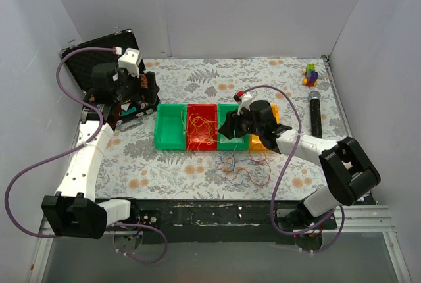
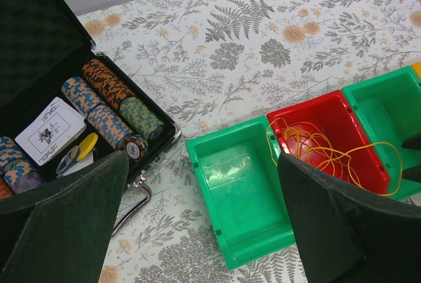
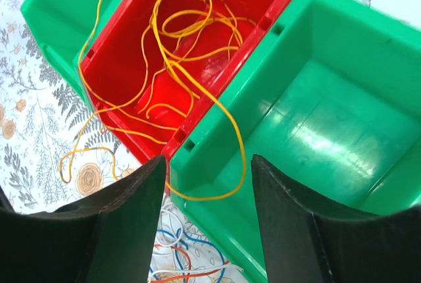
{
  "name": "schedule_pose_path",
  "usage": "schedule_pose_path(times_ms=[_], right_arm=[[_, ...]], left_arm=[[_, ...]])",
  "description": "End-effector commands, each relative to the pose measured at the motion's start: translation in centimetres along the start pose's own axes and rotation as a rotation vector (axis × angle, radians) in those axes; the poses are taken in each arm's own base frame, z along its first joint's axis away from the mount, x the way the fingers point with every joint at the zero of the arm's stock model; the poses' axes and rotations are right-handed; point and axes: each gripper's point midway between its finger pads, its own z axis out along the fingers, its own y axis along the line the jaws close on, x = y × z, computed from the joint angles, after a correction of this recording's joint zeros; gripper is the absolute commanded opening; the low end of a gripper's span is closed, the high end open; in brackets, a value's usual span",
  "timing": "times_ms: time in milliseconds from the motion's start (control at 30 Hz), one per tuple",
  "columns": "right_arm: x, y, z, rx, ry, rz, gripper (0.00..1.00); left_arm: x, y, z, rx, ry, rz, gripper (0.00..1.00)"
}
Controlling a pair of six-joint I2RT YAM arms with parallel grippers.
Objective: Untangle the cables
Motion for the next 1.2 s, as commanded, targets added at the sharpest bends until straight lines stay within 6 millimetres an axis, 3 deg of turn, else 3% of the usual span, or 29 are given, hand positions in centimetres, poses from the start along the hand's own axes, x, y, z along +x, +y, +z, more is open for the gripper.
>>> schedule_pose_path(times_ms=[0,267,433,767,1067,1167], right_arm=[[-4.1,0.0,-0.6,0.028,-0.083,-0.103,0.64],[-3.0,-1.0,0.5,0.009,-0.054,-0.078,0.63],[-2.5,0.9,0.8,-0.125,-0.046,-0.046,0.59],[-2.2,0.9,1.1,-0.140,-0.045,-0.026,0.39],[-5.4,0.2,0.3,-0.058,-0.085,-0.102,0.50],[-5.3,-0.7,0.4,-0.007,-0.081,-0.103,0.57]], left_arm=[[-1.0,0.1,-0.6,-0.005,-0.040,0.006,0.98],[-1.2,0.3,-0.2,-0.009,-0.036,0.008,0.98],[-1.3,0.4,-0.1,-0.011,-0.039,0.006,0.98],[-1.1,0.6,0.1,-0.020,-0.041,0.013,0.98],[-0.8,0.7,0.1,-0.028,-0.040,0.023,0.97],[-0.7,0.7,0.1,-0.028,-0.042,0.024,0.97]])
